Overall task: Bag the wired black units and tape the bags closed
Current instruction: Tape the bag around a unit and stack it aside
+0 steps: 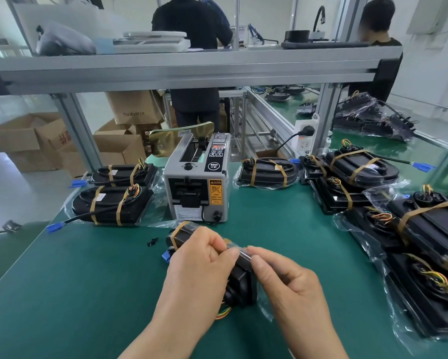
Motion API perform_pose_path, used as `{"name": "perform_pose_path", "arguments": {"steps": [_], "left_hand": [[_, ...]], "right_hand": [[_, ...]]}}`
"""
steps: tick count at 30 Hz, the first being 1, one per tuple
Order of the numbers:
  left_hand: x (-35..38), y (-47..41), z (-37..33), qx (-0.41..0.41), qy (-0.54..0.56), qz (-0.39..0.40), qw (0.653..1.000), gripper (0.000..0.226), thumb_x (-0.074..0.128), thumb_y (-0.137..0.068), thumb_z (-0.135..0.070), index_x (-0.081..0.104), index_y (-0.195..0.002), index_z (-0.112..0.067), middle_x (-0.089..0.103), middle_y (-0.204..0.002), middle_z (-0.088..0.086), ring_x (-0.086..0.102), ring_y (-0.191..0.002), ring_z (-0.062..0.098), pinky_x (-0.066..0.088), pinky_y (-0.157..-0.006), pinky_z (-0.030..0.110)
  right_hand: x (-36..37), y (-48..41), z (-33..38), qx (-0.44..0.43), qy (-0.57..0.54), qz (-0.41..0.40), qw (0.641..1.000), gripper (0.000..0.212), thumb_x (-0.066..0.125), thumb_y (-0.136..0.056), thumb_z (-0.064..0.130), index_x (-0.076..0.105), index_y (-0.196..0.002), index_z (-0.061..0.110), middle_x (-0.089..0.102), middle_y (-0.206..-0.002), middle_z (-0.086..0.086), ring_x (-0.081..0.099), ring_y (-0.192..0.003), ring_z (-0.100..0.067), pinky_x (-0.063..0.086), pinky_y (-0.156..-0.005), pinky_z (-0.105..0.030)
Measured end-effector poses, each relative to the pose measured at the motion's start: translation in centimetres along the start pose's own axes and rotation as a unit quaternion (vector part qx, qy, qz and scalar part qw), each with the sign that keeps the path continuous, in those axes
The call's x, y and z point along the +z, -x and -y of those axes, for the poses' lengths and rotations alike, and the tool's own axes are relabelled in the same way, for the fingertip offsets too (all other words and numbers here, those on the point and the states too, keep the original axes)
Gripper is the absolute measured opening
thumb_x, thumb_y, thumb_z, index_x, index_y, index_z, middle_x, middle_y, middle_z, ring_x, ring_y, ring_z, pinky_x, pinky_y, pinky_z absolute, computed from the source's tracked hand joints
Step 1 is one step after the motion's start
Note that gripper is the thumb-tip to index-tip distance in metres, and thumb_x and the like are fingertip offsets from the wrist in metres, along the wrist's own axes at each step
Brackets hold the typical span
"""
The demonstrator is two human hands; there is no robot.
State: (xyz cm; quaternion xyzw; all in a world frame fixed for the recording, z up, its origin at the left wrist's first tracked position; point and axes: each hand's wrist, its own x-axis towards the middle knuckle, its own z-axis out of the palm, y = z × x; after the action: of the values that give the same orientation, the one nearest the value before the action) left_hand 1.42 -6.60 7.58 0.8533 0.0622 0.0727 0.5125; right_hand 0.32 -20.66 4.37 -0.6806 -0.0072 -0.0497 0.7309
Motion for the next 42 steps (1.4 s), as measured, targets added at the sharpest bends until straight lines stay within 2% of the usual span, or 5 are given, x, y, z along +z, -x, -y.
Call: {"name": "perform_pose_path", "arguments": {"steps": [10, 15, 21, 33, 42], "left_hand": [[-0.2, -0.1, 0.2, 0.01, 0.01, 0.027, 1.0, 0.017, 0.056, -0.091, -0.029, 0.051, -0.08, -0.041, 0.053, -0.053, -0.012, 0.046, -0.049, 0.001, 0.035, -0.046, 0.013], [-2.7, -1.0, 1.4, 0.085, -0.006, 0.035, 0.996, 0.007, 0.068, -0.085, -0.036, 0.061, -0.083, -0.039, 0.058, -0.062, -0.013, 0.048, -0.054, -0.001, 0.041, -0.057, 0.011], [-7.9, -6.7, 3.6, 0.182, -0.104, 0.098, 0.973, 0.033, 0.078, -0.082, -0.024, 0.068, -0.105, -0.046, 0.055, -0.118, -0.034, 0.045, -0.121, -0.008, 0.028, -0.1, 0.005], [-7.5, -9.1, 3.5, 0.277, -0.098, 0.149, 0.944, 0.008, 0.071, -0.089, -0.017, 0.075, -0.085, -0.023, 0.069, -0.09, -0.013, 0.066, -0.09, 0.01, 0.051, -0.084, 0.03], [-6.7, -8.7, 3.2, 0.406, -0.201, 0.067, 0.889, 0.01, 0.058, -0.091, -0.018, 0.064, -0.085, -0.013, 0.058, -0.08, -0.007, 0.056, -0.071, 0.015, 0.051, -0.064, 0.041]], "right_hand": [[1.0, -0.7, 1.8, -0.047, 0.196, 0.039, 0.979, 0.026, 0.075, -0.074, 0.023, 0.071, -0.084, 0.047, 0.074, -0.074, 0.008, 0.063, -0.061, -0.008, 0.054, -0.062, -0.024], [0.3, -1.2, 2.1, -0.018, 0.141, 0.035, 0.989, 0.037, 0.079, -0.075, 0.01, 0.076, -0.068, 0.045, 0.076, -0.079, 0.017, 0.071, -0.077, 0.003, 0.046, -0.065, -0.002], [0.1, -1.8, 2.8, 0.009, 0.195, 0.061, 0.979, 0.028, 0.081, -0.074, 0.014, 0.076, -0.083, 0.04, 0.073, -0.079, 0.028, 0.065, -0.075, 0.016, 0.04, -0.064, 0.004], [0.9, -2.8, 4.2, -0.026, 0.353, 0.069, 0.933, 0.024, 0.079, -0.074, 0.03, 0.07, -0.084, 0.05, 0.067, -0.087, 0.04, 0.064, -0.087, 0.017, 0.047, -0.083, -0.006], [5.8, -5.5, 6.9, -0.169, 0.566, 0.149, 0.793, 0.027, 0.057, -0.088, 0.048, 0.063, -0.104, 0.028, 0.064, -0.099, 0.012, 0.059, -0.099, -0.012, 0.05, -0.082, -0.033]]}}
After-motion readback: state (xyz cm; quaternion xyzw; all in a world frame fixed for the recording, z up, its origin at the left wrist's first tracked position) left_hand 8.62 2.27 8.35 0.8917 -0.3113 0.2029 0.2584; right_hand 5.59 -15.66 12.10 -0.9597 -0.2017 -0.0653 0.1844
